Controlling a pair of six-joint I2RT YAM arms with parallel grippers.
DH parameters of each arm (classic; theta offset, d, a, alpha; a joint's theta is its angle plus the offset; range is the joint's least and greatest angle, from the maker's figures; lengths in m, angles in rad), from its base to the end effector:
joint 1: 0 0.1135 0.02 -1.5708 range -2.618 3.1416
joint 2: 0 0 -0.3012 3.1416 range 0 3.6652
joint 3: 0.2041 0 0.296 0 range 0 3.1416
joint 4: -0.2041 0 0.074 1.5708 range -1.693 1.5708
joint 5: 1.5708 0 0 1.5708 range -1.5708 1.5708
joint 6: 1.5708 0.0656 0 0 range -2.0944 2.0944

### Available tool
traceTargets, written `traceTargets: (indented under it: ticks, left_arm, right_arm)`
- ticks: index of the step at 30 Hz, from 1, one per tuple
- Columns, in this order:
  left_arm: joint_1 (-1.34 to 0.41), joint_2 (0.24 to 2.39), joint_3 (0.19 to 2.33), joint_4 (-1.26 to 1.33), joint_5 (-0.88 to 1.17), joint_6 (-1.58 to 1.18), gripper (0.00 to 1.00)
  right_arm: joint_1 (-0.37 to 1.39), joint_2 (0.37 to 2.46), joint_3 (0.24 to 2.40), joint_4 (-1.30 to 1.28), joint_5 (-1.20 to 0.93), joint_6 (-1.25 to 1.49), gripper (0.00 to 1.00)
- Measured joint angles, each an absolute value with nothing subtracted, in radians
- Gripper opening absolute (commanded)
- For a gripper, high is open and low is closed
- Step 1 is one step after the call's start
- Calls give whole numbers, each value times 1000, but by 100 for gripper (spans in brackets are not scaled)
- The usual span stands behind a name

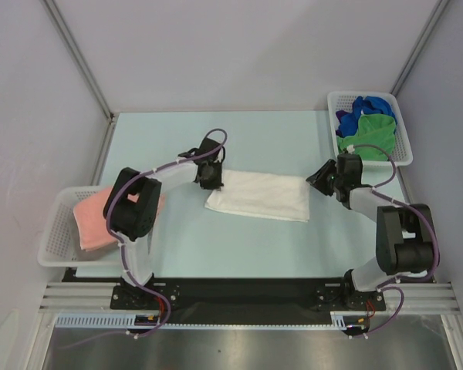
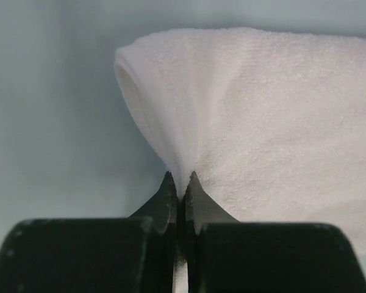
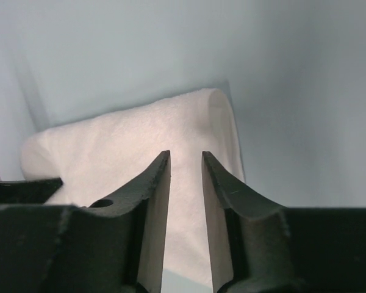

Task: Fold and stack the towels
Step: Neatly place the folded towel into the bin

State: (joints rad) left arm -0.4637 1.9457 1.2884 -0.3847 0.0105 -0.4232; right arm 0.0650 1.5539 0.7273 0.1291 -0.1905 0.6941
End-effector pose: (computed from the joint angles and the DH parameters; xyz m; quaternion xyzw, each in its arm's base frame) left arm 0.4172 -0.2094 0.1436 0.0209 0.9650 -0.1167 0.2339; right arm 0.3599 0.0359 0.1532 0.2408 0.8702 0.2360 0.3591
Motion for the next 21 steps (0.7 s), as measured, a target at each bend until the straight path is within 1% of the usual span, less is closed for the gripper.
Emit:
traceTargets:
  ticks: [3,11,17,21]
  left_arm:
    - [-514,1884,1271,-474,-61,-429,0]
    - [-641,1600,1264,-695,-256,-457,0]
    - [-649,1386,1263,-837,-373,-479,0]
    - [-649,1289,1282,-946,-424,-482,0]
  right_arm:
    - [65,1472,734,97,-186,687,36]
    - [96,1304,763,21,-170,676,37]
    - [130,1246,764,-38,-160,675,37]
    - [157,1230,775,-67,-141,675,37]
